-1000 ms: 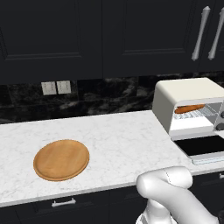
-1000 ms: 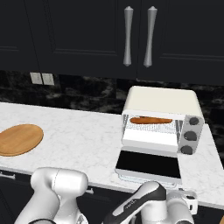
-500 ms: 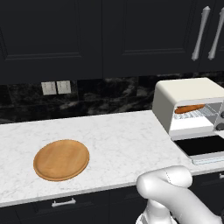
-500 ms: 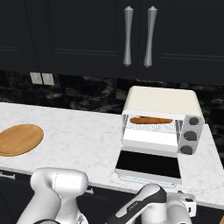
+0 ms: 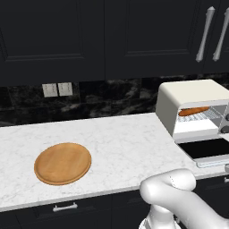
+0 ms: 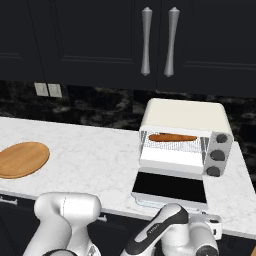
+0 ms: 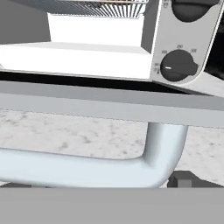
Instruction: Pick up the kebab skewer and baguette bread, and place them inside the toaster oven. Close the toaster oven door and start by setting the timer.
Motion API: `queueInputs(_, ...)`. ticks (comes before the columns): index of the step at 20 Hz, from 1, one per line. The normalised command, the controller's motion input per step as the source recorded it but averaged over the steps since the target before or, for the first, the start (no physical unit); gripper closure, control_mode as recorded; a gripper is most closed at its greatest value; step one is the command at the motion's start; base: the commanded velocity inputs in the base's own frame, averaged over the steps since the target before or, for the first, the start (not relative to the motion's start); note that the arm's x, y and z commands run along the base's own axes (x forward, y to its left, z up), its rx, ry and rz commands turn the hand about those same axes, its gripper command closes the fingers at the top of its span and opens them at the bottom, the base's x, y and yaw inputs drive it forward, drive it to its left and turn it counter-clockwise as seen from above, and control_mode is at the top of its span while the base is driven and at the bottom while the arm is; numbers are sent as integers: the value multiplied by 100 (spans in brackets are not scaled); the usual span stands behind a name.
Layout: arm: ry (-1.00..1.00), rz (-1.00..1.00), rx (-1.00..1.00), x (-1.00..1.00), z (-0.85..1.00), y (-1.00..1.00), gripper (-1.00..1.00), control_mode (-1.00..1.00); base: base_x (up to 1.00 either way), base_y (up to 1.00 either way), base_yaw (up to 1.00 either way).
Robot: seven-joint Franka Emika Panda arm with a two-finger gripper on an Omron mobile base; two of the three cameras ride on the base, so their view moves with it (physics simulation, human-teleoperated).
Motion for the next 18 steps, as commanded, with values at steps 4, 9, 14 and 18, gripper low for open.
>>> queueInputs(4, 0, 0, 0, 18, 0, 7, -100, -100, 0, 0, 0)
queueInputs(9, 0, 0, 0, 11, 35, 33, -100, -100, 0, 0, 0)
queueInputs(14, -3, -1, 1, 0, 59, 36, -100, -100, 0, 0, 0)
queueInputs(18, -3, -7, 0, 0, 66, 35, -100, -100, 0, 0, 0)
